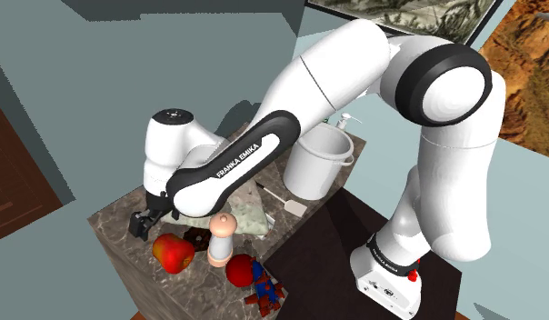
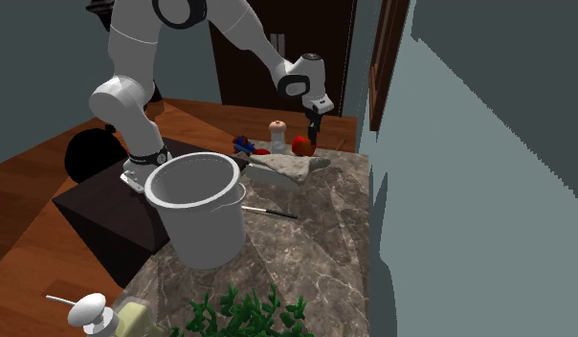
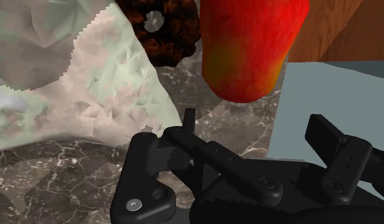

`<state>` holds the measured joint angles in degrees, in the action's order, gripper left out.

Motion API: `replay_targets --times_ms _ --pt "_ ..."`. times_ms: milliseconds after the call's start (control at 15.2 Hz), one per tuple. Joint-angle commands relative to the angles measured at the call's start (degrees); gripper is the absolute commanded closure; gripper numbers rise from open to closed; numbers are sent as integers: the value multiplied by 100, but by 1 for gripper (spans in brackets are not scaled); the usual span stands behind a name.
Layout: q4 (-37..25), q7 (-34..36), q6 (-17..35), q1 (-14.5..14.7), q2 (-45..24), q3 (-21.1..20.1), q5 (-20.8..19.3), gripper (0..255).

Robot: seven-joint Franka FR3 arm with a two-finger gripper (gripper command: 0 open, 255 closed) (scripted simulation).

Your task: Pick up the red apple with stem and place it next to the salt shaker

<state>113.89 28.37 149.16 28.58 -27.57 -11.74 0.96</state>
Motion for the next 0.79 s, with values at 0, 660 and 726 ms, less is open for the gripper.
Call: replay_targets --times_ms 0,660,726 --pt "42 -22 -126 -35 169 -25 34 0" --pt "117 -88 -501 -126 620 -83 132 0" --pt "117 -87 -500 -126 619 -83 132 0"
